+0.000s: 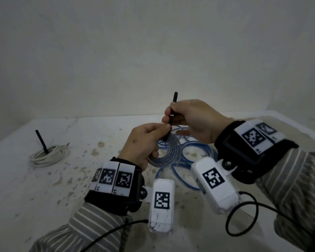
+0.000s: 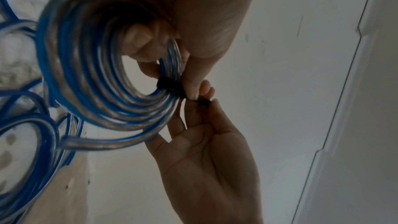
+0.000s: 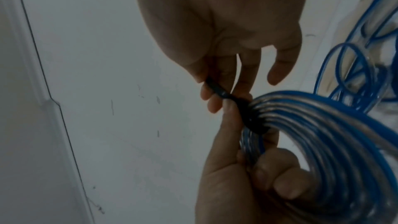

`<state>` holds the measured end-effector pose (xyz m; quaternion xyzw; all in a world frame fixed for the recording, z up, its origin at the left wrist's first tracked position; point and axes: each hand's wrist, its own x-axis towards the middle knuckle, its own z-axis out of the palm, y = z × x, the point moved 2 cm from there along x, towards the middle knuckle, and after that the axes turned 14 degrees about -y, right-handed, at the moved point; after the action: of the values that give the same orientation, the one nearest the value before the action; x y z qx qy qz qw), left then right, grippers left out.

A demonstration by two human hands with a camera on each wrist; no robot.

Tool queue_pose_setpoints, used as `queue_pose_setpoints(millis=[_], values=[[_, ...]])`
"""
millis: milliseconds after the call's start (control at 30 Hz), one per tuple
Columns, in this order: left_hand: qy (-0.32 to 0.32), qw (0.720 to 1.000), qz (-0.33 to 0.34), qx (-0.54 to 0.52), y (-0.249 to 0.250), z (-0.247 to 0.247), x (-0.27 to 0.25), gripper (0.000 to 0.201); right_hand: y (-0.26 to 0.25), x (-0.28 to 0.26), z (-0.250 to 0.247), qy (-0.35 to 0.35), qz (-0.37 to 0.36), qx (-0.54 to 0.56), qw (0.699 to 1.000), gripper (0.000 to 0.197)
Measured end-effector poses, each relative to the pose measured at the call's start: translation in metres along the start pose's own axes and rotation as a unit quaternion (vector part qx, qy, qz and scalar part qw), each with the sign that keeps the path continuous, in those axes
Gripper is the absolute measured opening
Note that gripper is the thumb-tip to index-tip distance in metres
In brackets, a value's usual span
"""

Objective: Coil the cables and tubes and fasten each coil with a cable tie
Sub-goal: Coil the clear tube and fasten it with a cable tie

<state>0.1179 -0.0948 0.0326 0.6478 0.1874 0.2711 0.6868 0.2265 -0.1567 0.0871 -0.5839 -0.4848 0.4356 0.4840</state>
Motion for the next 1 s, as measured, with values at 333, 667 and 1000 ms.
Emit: queue_pose_setpoints(millis=[333,667,1000], values=[[-0.006,0.998,0.021,0.052,0.017,0.004,-0.011,0.014,-0.014,-0.002,0.0,0.058,-0.002,0.048,0.997,0.031],[0.052,0.994,0.051,-0.079,0.025,-0.01,-0.017,0.018,0.013,-0.022,0.016,-0.066,-0.01,-0.131,0.989,0.029],[0.021,0.991,-0.025,0.127,0.032,-0.031,-0.035,0.008,0.024,-0.021,0.01,-0.025,-0.069,-0.073,0.995,0.016]])
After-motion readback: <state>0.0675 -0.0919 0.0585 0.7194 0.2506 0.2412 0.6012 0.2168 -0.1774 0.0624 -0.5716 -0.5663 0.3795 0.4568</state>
